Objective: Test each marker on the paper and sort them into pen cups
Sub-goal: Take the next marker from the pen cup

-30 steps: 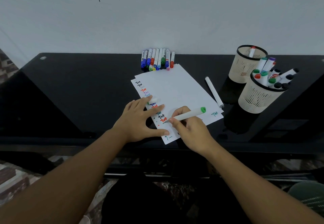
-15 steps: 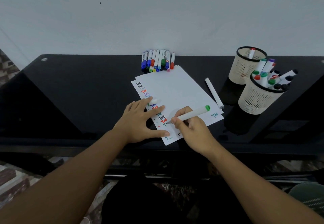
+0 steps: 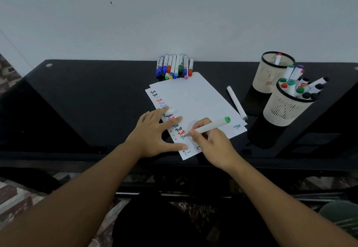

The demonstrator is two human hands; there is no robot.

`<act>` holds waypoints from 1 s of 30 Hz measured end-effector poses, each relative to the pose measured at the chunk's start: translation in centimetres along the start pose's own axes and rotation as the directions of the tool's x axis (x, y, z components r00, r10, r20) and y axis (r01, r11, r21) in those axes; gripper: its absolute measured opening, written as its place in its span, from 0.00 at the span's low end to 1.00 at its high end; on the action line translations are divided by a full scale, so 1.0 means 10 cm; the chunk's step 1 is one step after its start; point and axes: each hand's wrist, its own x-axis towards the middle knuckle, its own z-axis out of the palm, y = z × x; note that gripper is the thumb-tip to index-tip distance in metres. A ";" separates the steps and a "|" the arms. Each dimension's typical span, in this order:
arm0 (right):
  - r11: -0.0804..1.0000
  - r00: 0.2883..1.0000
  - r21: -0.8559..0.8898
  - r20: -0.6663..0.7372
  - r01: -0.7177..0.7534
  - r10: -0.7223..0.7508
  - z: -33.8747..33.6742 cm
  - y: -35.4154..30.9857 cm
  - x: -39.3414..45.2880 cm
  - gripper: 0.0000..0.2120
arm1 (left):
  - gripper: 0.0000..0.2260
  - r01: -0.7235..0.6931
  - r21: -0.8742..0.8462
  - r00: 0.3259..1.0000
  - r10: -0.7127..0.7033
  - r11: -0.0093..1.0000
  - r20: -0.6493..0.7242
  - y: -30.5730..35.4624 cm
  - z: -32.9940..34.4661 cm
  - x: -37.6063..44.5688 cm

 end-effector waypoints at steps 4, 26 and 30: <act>1.000 1.000 -0.013 0.020 0.003 -0.003 -0.02 0.01 0.00 0.04 | 0.42 -0.003 -0.006 1.000 0.003 1.000 -0.002 0.01 -0.01 -0.01; 0.999 0.999 0.011 -0.027 -0.030 0.031 0.00 -0.01 0.02 0.04 | 0.43 0.005 -0.001 1.000 -0.005 1.000 -0.006 -0.01 0.00 0.00; 0.999 1.000 -0.037 -0.018 -0.009 0.008 -0.01 -0.01 -0.01 0.05 | 0.43 0.005 0.011 1.000 -0.005 1.000 0.003 0.00 0.00 0.00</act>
